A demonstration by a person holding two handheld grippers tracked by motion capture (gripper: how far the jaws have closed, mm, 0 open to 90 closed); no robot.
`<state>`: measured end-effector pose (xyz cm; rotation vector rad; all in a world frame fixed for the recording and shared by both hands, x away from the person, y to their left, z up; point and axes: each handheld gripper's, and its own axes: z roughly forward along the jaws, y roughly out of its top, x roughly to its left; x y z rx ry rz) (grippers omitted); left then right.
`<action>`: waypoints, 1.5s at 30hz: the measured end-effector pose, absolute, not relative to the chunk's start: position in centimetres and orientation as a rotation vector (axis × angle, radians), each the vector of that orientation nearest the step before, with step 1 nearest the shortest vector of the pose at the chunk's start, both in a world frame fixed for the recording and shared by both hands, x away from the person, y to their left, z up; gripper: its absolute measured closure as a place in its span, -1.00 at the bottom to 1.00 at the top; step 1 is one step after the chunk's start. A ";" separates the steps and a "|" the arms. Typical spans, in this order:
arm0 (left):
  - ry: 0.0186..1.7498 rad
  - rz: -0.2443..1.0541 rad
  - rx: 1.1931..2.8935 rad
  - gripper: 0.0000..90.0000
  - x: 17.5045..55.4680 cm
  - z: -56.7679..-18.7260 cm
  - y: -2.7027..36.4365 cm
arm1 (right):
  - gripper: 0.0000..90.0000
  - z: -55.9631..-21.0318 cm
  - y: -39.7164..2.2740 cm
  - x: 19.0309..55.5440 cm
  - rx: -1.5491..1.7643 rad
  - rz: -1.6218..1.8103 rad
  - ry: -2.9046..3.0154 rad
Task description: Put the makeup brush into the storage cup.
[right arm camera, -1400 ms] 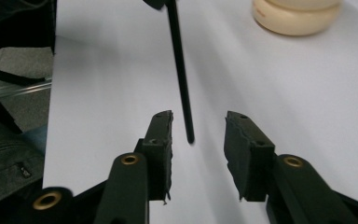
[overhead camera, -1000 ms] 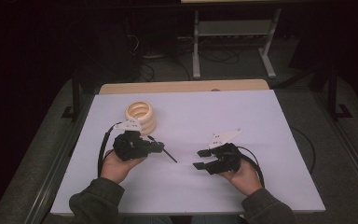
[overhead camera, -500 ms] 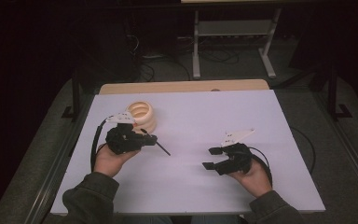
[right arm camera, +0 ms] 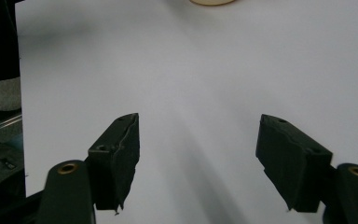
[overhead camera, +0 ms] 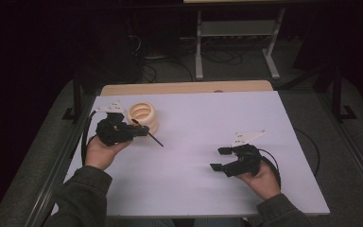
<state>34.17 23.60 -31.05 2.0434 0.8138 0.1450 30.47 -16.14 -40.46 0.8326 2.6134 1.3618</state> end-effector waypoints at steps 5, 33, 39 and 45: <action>0.837 0.162 2.032 0.90 34.6 -30.3 24.3 | -0.41 -40.4 -16.4 30.6 0.854 1.357 2.610; 0.935 0.260 2.016 0.90 37.7 -25.6 26.6 | -0.51 -40.2 -17.3 31.1 0.894 1.349 2.570; 0.952 0.285 2.007 0.90 38.5 -24.7 26.8 | -0.53 -40.2 -17.4 31.2 0.909 1.355 2.565; 0.977 0.306 2.002 0.90 39.4 -24.0 26.8 | -0.53 -40.0 -17.7 31.2 0.906 1.369 2.552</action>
